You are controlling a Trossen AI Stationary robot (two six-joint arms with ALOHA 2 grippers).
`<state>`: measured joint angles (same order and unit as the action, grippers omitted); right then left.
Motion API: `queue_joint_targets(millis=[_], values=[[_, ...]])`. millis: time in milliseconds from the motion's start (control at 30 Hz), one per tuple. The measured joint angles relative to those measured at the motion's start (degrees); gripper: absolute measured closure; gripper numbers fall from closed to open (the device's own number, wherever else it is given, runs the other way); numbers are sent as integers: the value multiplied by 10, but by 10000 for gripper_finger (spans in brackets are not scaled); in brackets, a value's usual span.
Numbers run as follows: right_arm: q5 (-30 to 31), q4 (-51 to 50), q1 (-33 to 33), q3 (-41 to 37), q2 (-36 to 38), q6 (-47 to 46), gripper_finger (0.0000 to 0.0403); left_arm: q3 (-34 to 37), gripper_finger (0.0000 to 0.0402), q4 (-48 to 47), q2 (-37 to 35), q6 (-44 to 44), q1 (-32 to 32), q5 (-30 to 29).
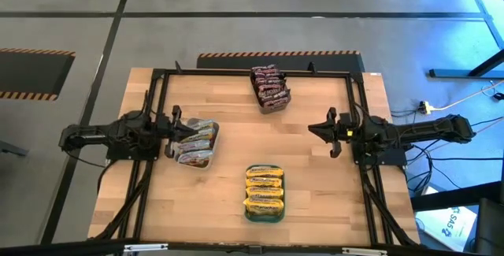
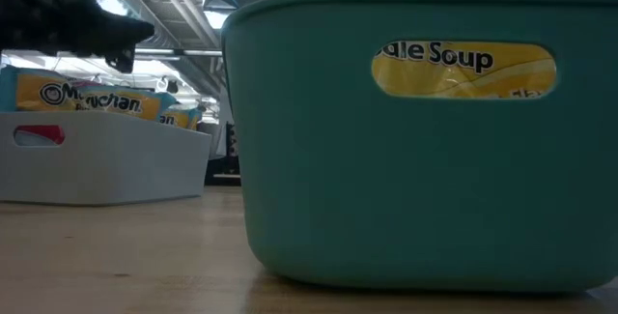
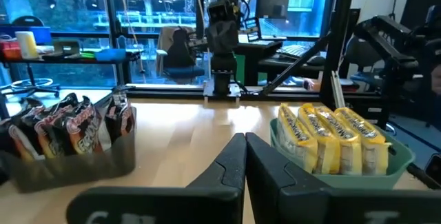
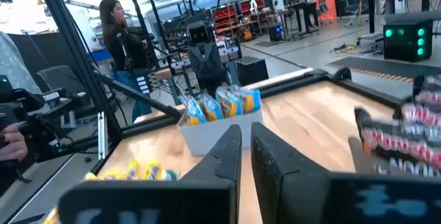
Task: Sort Maruchan noodles
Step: Return to Home Position
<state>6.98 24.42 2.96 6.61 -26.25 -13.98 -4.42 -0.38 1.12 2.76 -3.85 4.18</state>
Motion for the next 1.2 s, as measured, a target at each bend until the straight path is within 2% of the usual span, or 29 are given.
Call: queue_joint_targets(millis=[167, 400, 733, 867, 1000, 1200], values=[[0, 50, 0, -57, 4, -29, 384, 27, 395, 8, -10, 0, 0, -5], [-5, -67, 0, -62, 31, -57, 384, 38, 395, 11, -10, 16, 0, -21], [-6, -217, 0, -61, 189, -7, 384, 39, 395, 10, -10, 31, 0, -47], [-48, -230, 0, -60, 262, 23, 384, 39, 390, 11, -10, 31, 0, -43], [-71, -235, 0, -60, 254, 24, 384, 39, 388, 10, -10, 2, 0, -65], [-67, -235, 0, -60, 229, 20, 384, 39, 388, 10, -10, -37, 0, -65]])
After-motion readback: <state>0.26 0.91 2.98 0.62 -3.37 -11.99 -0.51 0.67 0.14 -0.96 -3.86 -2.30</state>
